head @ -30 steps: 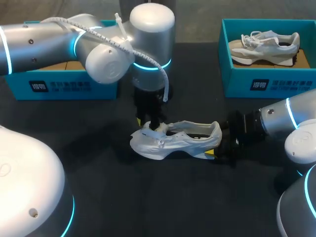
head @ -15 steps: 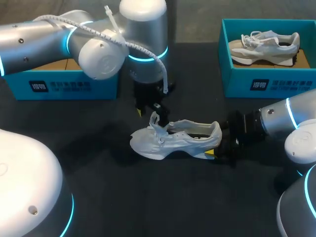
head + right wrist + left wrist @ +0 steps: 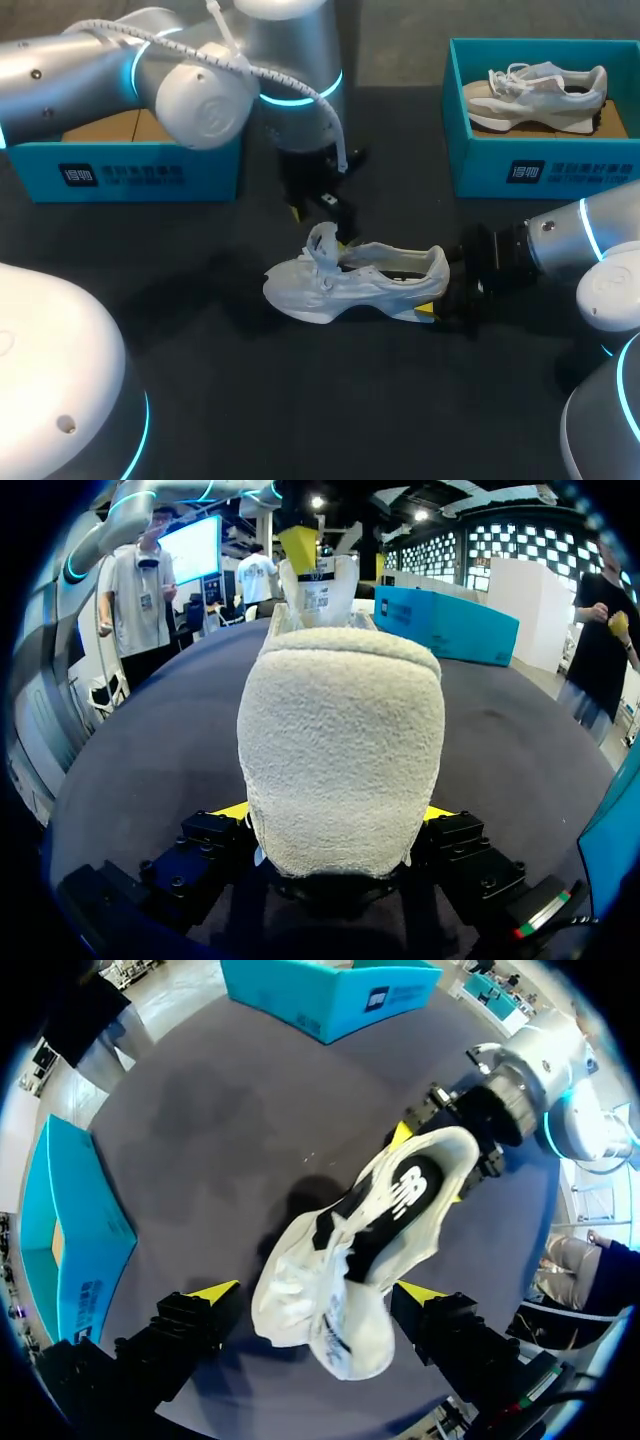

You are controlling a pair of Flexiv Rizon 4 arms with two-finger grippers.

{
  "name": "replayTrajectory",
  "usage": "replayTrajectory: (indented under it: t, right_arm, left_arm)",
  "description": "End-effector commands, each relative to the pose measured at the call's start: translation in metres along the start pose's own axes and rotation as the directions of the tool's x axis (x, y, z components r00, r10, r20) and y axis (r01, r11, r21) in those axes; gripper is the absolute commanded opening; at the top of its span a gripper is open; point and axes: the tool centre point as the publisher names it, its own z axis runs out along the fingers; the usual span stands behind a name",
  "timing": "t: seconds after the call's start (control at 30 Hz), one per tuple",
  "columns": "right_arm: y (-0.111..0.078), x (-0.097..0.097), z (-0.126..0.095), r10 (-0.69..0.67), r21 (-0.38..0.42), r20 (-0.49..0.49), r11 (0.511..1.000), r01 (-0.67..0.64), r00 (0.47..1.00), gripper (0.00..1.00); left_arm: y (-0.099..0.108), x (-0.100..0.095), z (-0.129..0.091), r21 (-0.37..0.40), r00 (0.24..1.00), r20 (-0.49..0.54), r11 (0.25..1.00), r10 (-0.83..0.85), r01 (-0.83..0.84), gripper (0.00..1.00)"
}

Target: Take the shoe out of the shoebox, open the shoe tongue, remove and reinsert the insole, then place the shoe into the shoebox

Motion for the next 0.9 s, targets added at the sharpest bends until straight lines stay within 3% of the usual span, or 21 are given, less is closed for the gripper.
replayTrajectory:
  t: [0.03, 0.17, 0.33, 0.8, 0.9]
  right_arm:
    - [-0.003, 0.000, 0.006, 0.002, 0.007, 0.002, 1.000, -0.002, 1.000, 0.00]
    - [-0.003, 0.000, 0.006, 0.002, 0.007, 0.002, 1.000, -0.002, 1.000, 0.00]
    - [-0.003, 0.000, 0.006, 0.002, 0.007, 0.002, 1.000, -0.002, 1.000, 0.00]
    - [-0.003, 0.000, 0.006, 0.002, 0.007, 0.002, 1.000, -0.002, 1.000, 0.00]
    - [-0.003, 0.000, 0.006, 0.002, 0.007, 0.002, 1.000, -0.002, 1.000, 0.00]
  left_arm:
    - [-0.007, 0.002, -0.013, 0.011, 0.996, -0.020, 0.996, 0.089, -0.089, 1.00]
    - [-0.012, 0.006, -0.024, 0.020, 0.950, -0.016, 0.950, 0.313, -0.313, 1.00]
    - [-0.015, 0.010, -0.034, -0.025, 0.814, -0.014, 0.814, 0.580, -0.580, 1.00]
    - [-0.016, 0.010, -0.035, -0.031, 0.812, -0.007, 0.812, 0.583, -0.583, 1.00]
    - [-0.013, -0.001, -0.043, -0.026, 0.851, 0.039, 0.851, 0.524, -0.524, 1.00]
